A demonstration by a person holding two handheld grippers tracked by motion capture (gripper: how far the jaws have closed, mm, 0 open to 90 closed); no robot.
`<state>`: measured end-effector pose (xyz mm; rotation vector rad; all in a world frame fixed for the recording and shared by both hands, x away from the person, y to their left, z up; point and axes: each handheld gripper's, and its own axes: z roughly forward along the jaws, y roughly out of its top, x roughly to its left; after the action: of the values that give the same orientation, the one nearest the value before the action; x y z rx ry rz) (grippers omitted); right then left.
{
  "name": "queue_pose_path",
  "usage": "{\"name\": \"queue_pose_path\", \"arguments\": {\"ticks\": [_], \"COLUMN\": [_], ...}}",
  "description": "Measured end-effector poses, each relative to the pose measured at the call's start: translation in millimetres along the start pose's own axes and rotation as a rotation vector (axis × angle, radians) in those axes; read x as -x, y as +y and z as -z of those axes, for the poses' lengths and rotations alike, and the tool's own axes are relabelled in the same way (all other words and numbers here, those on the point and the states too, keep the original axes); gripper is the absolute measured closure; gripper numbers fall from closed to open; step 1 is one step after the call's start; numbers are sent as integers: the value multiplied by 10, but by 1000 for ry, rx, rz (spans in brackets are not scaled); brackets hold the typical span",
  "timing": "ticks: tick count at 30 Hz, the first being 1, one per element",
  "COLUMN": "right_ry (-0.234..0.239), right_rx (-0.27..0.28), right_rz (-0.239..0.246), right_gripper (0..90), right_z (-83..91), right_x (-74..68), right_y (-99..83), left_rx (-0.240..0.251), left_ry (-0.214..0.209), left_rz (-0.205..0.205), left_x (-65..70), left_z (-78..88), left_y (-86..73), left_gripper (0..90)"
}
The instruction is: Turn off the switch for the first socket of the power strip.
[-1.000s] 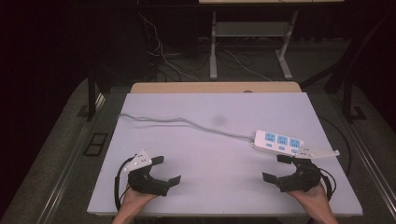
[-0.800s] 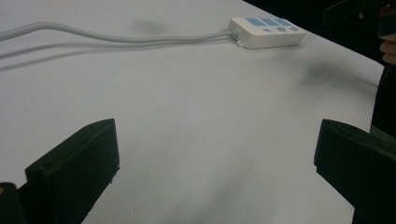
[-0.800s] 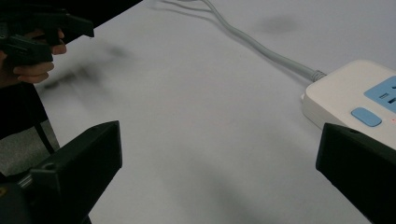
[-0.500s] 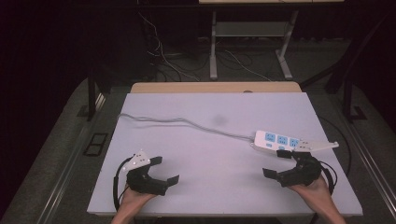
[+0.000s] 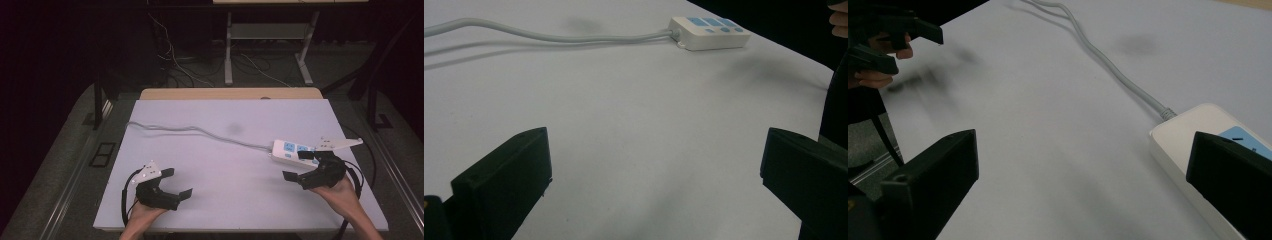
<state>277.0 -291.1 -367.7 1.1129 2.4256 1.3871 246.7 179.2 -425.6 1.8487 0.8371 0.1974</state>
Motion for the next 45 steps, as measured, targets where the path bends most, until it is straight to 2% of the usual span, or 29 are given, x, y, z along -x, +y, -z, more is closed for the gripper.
{"name": "queue_pose_path", "arguments": {"ticks": [19,32,45], "right_ry": [-14,-31,-58], "right_rx": [-46,-110,-176], "right_rz": [28,63,36], "right_gripper": [3,3,3], "right_z": [2,-36,-180], "right_x": [142,265,535], "right_y": [186,396,457], "left_rx": [-2,3,18], "left_ry": [-2,-3,3], "left_rz": [-3,0,8], "left_x": [2,5,-10], "left_z": [-2,2,18], "left_y": [-1,-1,1], "left_gripper": [0,0,0]}}
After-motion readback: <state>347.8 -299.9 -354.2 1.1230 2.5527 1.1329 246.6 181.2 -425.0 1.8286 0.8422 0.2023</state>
